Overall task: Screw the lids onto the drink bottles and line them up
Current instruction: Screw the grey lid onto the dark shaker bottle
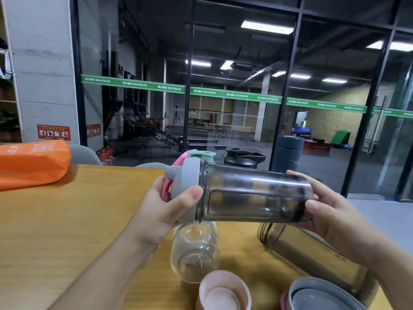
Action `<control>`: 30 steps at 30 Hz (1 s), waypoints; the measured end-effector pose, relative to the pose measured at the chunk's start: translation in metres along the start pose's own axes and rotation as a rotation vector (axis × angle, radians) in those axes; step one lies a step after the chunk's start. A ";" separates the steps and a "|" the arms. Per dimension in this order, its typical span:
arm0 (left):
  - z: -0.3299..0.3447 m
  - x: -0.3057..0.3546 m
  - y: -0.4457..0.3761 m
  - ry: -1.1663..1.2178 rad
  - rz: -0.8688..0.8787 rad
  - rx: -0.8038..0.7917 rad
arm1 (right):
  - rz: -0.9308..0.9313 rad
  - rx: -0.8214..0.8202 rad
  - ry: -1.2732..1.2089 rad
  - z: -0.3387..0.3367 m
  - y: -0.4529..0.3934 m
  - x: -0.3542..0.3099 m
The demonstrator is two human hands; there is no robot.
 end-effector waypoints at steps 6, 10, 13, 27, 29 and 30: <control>0.003 -0.005 0.003 -0.018 0.040 -0.038 | 0.106 0.043 0.108 -0.001 0.002 -0.003; 0.005 -0.005 0.002 -0.005 0.061 -0.056 | 0.227 0.087 0.121 -0.002 0.000 0.002; 0.006 -0.005 0.003 0.024 0.057 -0.062 | 0.260 0.090 0.112 -0.001 0.000 0.003; 0.002 -0.011 0.002 0.067 -0.050 0.126 | 0.150 -0.026 0.058 -0.001 0.006 -0.005; 0.000 -0.012 0.001 0.065 -0.058 0.122 | 0.129 -0.051 0.035 0.001 0.009 -0.007; 0.000 -0.013 0.001 0.067 -0.062 0.118 | 0.123 -0.047 0.021 0.001 0.008 -0.007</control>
Point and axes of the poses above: each hand's wrist, its own y-axis away from the middle knuckle, its own z-axis out of the palm, x = y × z, the point moved 4 cm from there along -y, towards the middle knuckle, and after that the axes turned 7 degrees about y, right-handed, at the moved point
